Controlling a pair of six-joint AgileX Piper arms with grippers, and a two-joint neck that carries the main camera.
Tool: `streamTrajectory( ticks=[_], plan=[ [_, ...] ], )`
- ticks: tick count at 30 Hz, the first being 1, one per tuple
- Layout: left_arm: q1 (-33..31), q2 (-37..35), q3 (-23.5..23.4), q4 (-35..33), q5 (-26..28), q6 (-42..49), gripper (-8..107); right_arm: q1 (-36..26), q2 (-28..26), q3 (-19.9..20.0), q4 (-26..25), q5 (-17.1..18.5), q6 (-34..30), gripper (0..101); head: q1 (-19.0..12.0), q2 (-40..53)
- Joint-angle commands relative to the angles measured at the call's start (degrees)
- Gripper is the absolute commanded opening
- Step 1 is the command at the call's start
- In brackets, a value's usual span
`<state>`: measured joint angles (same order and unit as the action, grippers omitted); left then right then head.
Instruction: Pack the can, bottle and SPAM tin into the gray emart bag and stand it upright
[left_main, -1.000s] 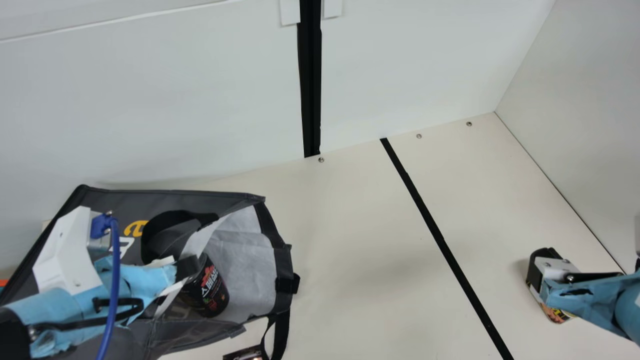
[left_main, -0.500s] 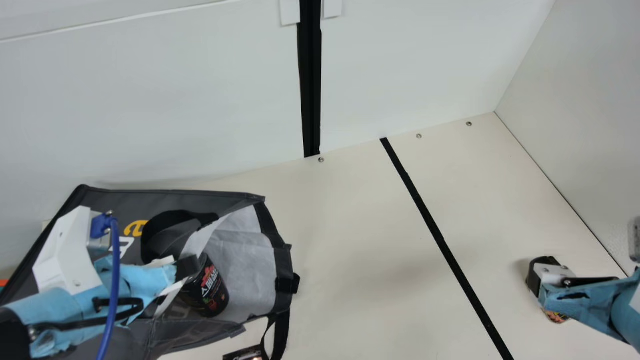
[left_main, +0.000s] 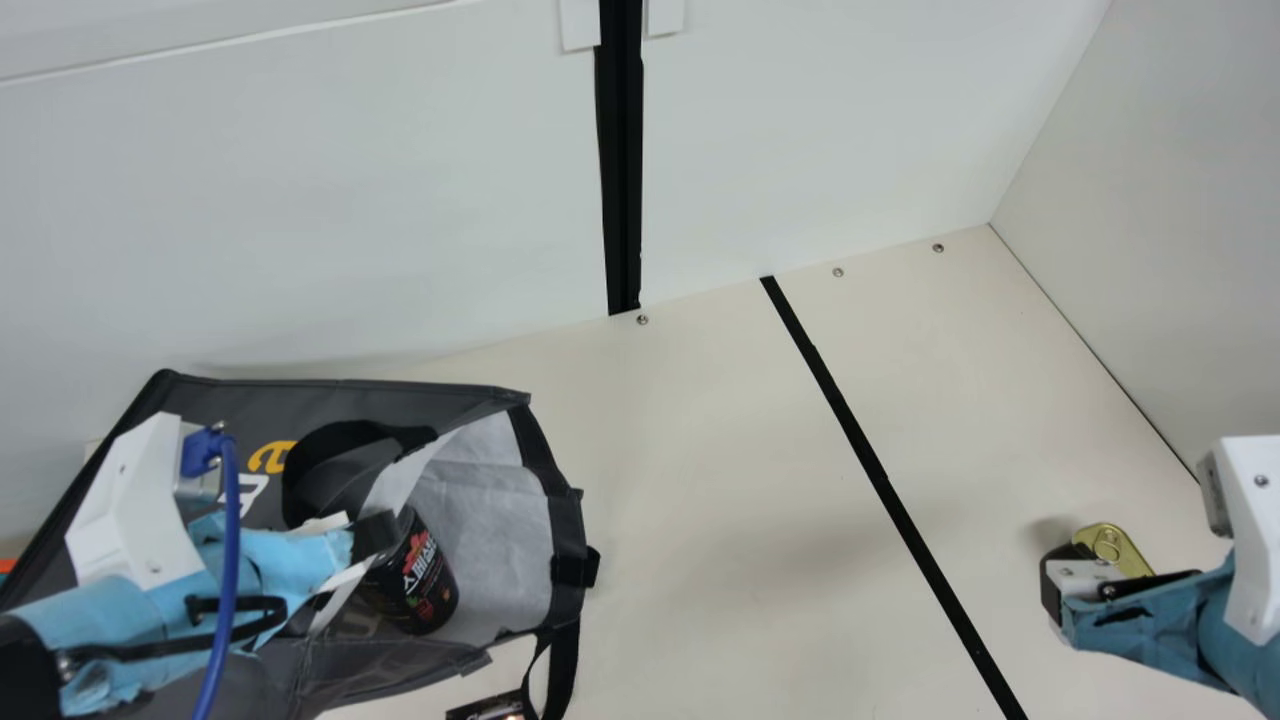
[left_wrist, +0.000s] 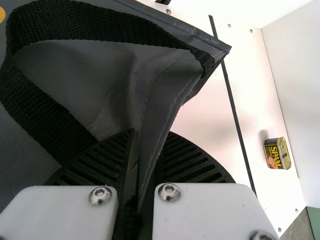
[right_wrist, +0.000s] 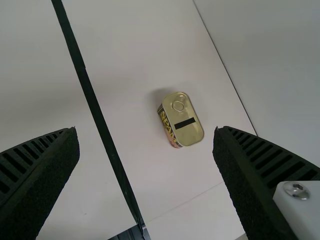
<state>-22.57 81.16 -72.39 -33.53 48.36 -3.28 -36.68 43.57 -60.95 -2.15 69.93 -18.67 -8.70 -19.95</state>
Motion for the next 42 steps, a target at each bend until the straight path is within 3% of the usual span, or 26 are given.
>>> streamTrajectory(
  ticks=[1, 19, 42],
  plan=[
    [0.0, 0.0, 0.0, 0.0, 0.0, 0.0, -8, -0.2, 0.3, 0.3, 0.4, 0.0, -1.2, 95, -1.3, 0.0],
    [0.0, 0.0, 0.0, 0.0, 0.0, 0.0, -8, -4.8, 3.9, 2.3, 5.0, 0.0, -13.0, 95, -1.3, 0.0],
    [0.0, 0.0, 0.0, 0.0, 0.0, 0.0, -8, -23.6, 11.3, 3.2, 15.1, 0.0, -38.9, 95, -1.3, 0.0]
  ],
)
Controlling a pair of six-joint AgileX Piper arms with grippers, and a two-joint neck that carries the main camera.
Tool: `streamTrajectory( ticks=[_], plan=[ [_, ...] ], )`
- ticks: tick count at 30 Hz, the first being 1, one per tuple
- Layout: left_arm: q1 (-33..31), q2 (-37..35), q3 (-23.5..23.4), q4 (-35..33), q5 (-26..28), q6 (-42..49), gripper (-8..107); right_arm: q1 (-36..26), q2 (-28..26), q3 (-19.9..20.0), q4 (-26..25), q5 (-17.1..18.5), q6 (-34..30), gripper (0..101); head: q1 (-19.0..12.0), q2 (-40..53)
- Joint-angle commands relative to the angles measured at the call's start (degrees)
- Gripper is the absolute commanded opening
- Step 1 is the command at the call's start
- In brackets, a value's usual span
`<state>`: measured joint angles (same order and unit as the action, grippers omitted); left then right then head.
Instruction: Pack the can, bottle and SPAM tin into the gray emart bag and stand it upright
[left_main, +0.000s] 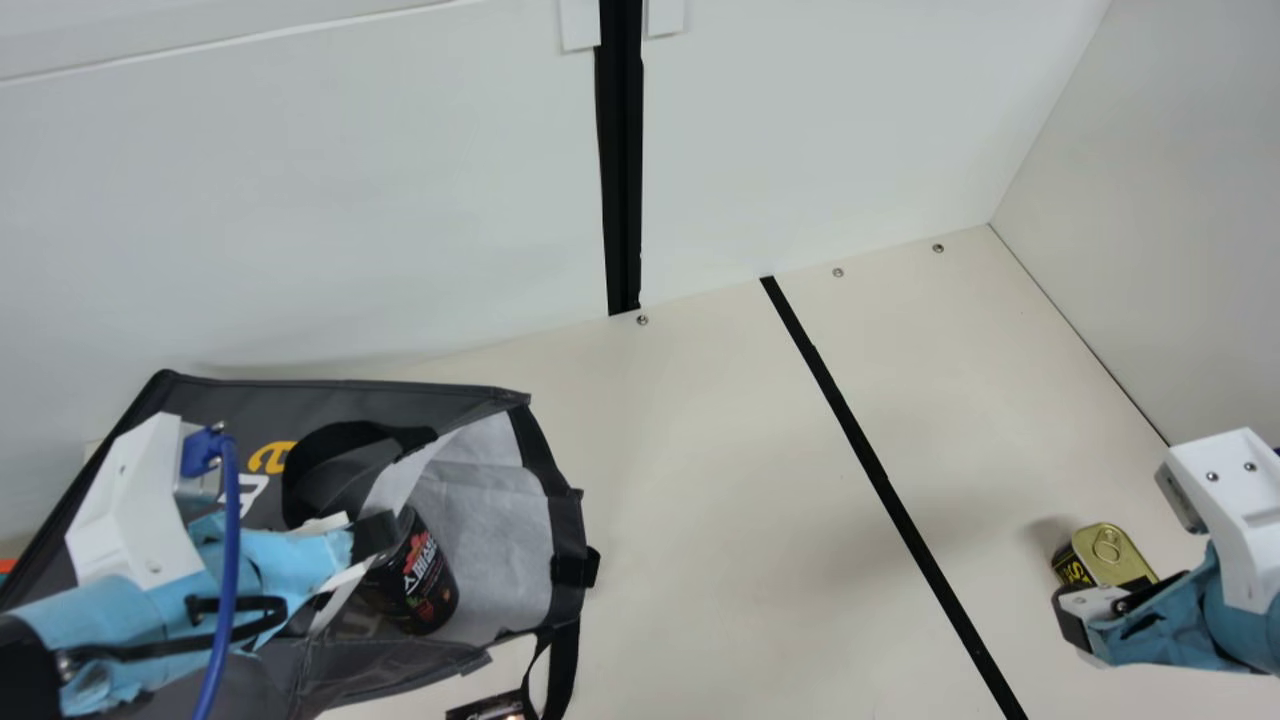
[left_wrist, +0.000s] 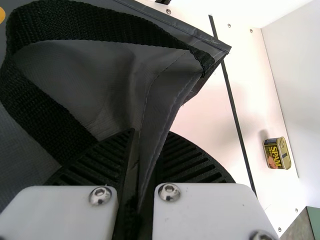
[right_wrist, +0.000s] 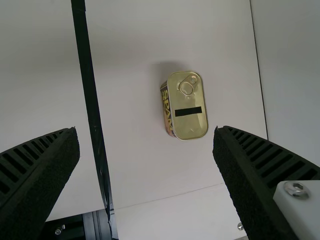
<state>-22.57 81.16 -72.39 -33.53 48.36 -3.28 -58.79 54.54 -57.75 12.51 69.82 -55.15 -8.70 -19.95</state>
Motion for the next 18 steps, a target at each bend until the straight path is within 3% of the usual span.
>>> streamTrajectory(
  ticks=[1, 18],
  plan=[
    [0.0, 0.0, 0.0, 0.0, 0.0, 0.0, -8, -2.4, 0.8, 0.1, 0.8, 0.1, -3.6, 95, -1.3, 0.0],
    [0.0, 0.0, 0.0, 0.0, 0.0, 0.0, -8, -15.2, 8.2, 0.7, 5.8, 0.1, -19.7, 95, -1.3, 0.0]
  ],
)
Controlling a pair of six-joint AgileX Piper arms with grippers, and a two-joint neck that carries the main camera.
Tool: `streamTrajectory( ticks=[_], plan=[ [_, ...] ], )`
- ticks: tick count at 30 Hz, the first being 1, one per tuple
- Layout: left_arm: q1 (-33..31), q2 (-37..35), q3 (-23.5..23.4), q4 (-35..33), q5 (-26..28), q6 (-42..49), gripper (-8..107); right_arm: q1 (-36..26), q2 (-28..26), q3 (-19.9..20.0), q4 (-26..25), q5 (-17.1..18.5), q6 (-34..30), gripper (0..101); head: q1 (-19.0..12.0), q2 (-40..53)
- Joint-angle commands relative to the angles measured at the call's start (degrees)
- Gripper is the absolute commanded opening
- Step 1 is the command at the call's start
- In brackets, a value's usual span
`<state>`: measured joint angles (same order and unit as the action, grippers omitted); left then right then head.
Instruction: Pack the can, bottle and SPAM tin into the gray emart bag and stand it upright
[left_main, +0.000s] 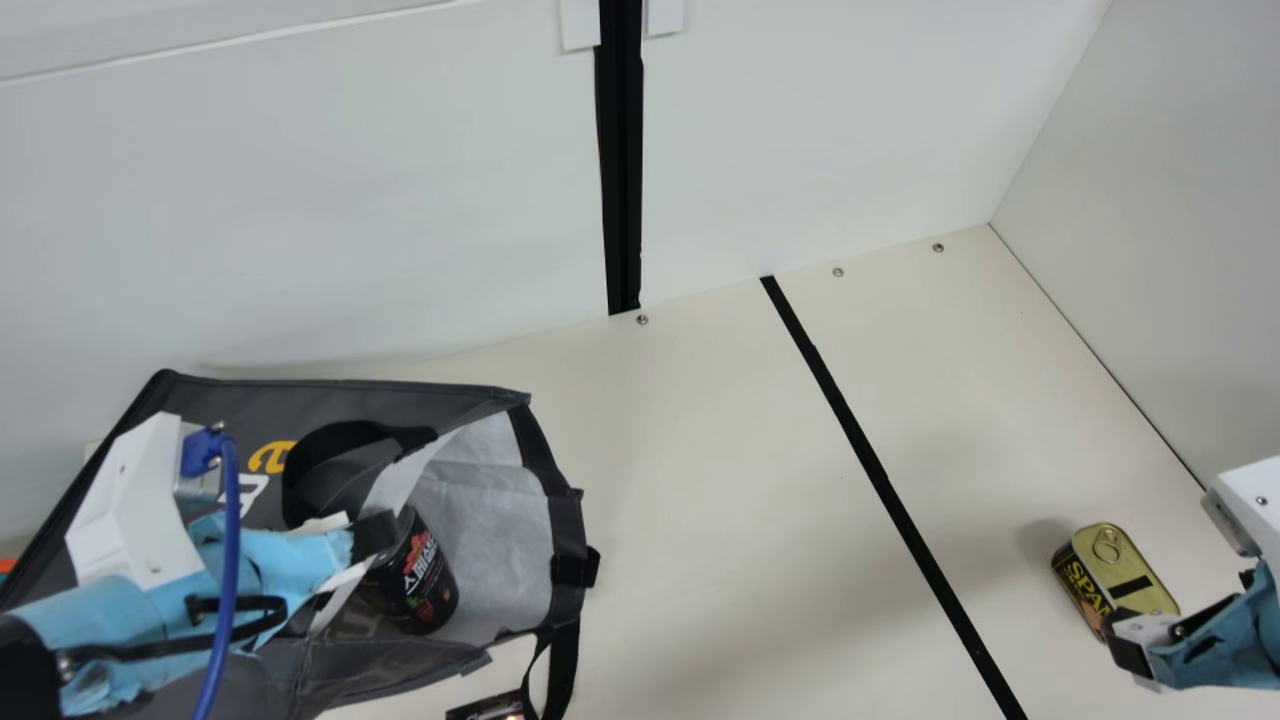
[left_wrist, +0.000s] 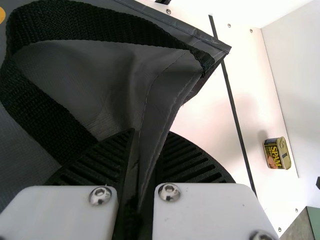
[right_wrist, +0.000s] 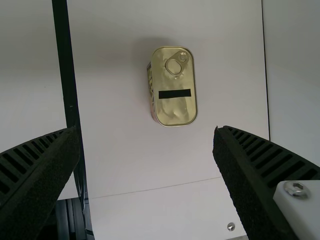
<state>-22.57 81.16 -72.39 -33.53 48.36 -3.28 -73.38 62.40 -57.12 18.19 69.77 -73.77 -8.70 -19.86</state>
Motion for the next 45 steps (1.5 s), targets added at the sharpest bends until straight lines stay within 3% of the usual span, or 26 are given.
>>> streamTrajectory(
  ticks=[1, 22, 45],
  plan=[
    [0.0, 0.0, 0.0, 0.0, 0.0, 0.0, -8, -1.1, 0.8, 0.0, 0.3, 0.1, -1.8, 95, -1.3, -0.1],
    [0.0, 0.0, 0.0, 0.0, 0.0, 0.0, -8, -5.4, 8.4, -1.1, 1.5, 0.1, -8.6, 95, -1.3, -0.1],
    [0.0, 0.0, 0.0, 0.0, 0.0, 0.0, -8, 1.0, 18.3, 2.2, 0.6, -11.4, -6.5, 95, -1.3, -0.1]
  ],
)
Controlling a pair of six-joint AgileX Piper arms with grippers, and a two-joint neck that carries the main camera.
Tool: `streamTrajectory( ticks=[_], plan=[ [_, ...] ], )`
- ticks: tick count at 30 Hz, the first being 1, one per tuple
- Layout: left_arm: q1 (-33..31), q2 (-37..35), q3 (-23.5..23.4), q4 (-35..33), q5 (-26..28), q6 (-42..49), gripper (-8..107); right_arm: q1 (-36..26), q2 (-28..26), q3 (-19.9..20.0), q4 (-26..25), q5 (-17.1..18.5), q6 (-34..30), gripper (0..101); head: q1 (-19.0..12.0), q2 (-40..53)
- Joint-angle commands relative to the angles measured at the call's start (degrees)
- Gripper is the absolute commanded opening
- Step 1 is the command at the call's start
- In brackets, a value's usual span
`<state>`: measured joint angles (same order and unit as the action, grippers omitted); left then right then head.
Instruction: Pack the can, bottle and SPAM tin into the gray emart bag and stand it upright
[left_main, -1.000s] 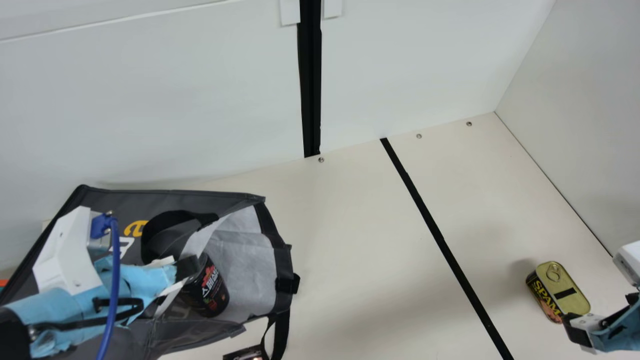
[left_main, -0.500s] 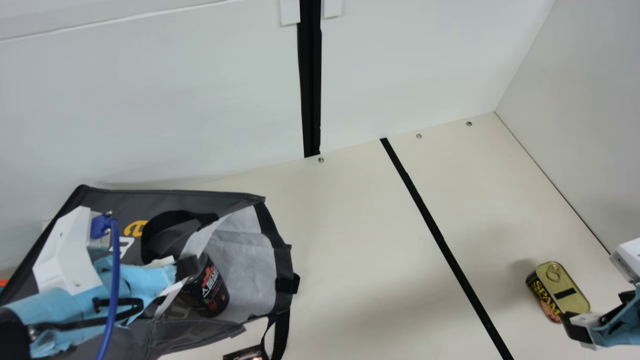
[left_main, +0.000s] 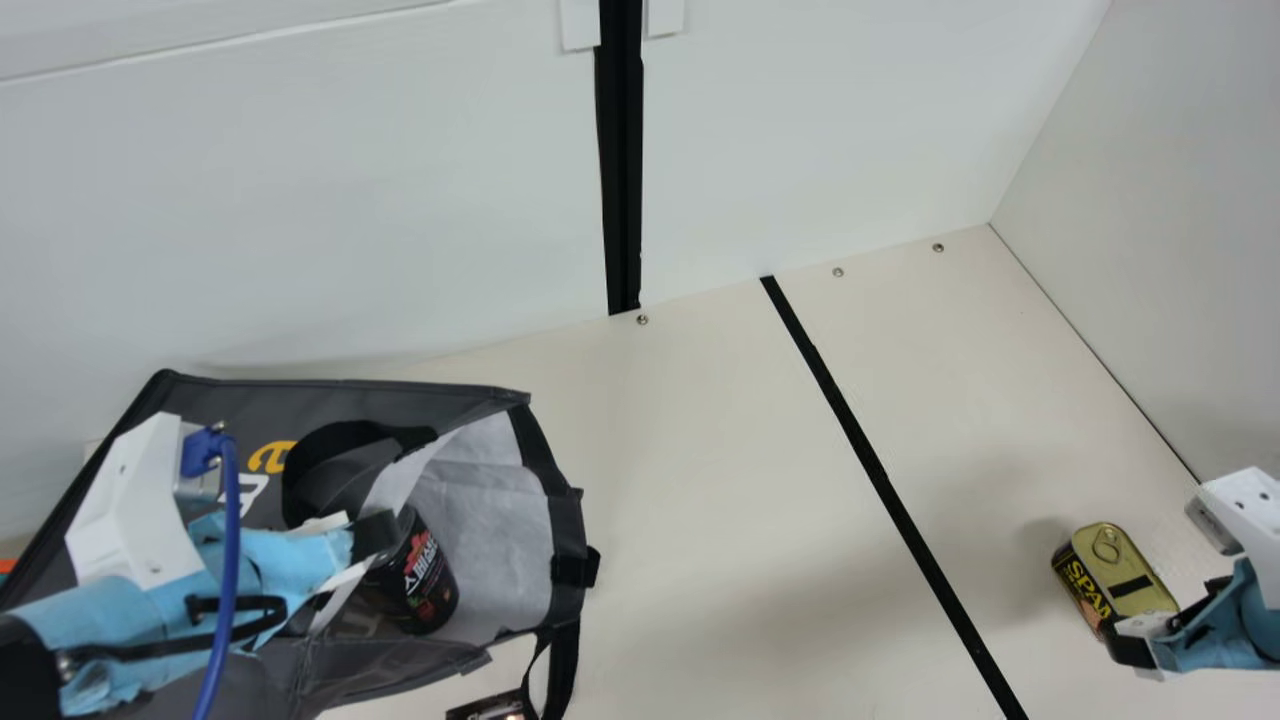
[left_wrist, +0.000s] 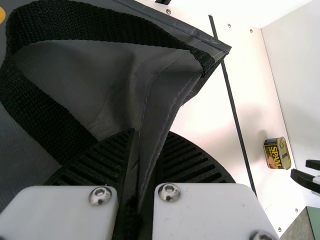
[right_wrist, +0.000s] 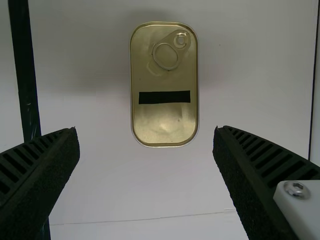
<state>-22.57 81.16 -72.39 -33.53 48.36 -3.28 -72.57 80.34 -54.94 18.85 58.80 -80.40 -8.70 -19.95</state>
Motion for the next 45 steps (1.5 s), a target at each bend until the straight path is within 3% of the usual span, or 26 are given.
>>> streamTrajectory(
  ticks=[1, 21, 35, 45],
  plan=[
    [0.0, 0.0, 0.0, 0.0, 0.0, 0.0, -8, 0.6, 0.9, 0.1, -0.2, -0.9, 0.3, 95, -1.3, 0.0],
    [0.0, 0.0, 0.0, 0.0, 0.0, 0.0, -8, 6.6, 10.3, -0.6, -2.1, -8.7, 5.3, 95, -1.3, 0.0],
    [0.0, 0.0, 0.0, 0.0, 0.0, 0.0, -8, 7.8, 12.8, -1.5, -0.5, -8.6, 6.9, 2, -1.3, 0.0],
    [0.0, 0.0, 0.0, 0.0, 0.0, 0.0, -8, 8.6, 9.9, -2.8, 1.5, -5.2, 5.8, 0, -1.3, 0.0]
  ],
)
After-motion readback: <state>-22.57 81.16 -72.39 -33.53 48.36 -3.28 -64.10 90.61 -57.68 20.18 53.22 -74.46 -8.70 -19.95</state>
